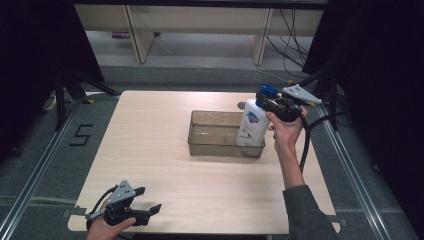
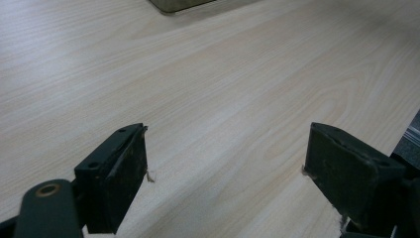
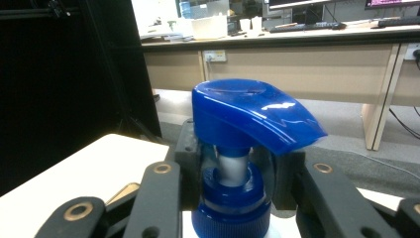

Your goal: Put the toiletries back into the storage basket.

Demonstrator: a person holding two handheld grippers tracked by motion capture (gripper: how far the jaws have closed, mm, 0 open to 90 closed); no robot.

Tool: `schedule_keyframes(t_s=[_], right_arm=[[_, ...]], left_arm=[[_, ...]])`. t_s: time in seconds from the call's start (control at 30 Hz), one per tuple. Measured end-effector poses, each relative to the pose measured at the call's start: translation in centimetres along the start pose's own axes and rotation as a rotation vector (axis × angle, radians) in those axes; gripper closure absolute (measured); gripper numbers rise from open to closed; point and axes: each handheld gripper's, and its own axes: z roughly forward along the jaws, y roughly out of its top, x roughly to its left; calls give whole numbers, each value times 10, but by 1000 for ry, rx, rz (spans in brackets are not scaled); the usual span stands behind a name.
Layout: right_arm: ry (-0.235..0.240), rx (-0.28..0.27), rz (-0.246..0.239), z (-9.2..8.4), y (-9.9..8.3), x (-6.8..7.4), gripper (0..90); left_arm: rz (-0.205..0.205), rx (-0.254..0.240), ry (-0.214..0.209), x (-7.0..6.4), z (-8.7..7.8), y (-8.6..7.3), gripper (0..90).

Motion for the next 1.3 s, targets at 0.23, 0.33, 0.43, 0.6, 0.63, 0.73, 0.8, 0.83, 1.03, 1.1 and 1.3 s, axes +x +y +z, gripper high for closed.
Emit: schedule_keyframes(t_s=[0.23, 0.33, 0.43, 0.6, 0.63, 0.73, 0.8, 0.83, 1.03, 1.1, 1.3], right_arm=[[-3, -2, 0, 0, -1, 2, 652], [-8, -11, -5, -1, -2, 2, 628], [-8, -5, 25, -2, -3, 3, 595], [-5, -8, -5, -2, -4, 7, 585], [-3, -7, -1, -2, -4, 9, 580], [-3, 0, -23, -2, -4, 10, 569], [-2, 1, -22, -2, -4, 10, 546], [-4, 2, -21, -2, -4, 10, 525], [-14, 15, -25, -3, -4, 13, 451], [-16, 18, -24, -2, -4, 15, 423], [-28, 18, -21, 0, -6, 16, 365]], left_arm=[[-3, 3, 13, -1, -1, 0, 160], [-5, -5, 0, 0, 0, 0, 160], [-3, -4, 0, 0, 1, 0, 160], [-5, -2, 2, 0, 1, 0, 160], [-5, -2, 2, 0, 1, 0, 160], [-5, -1, 8, 0, 0, 0, 160], [-6, -4, 0, 0, 1, 0, 160], [-5, -3, 2, 0, 1, 0, 160], [-8, -1, 8, 0, 0, 0, 160], [-8, -1, 8, 0, 0, 0, 160], [-7, -2, 8, 0, 0, 0, 160]])
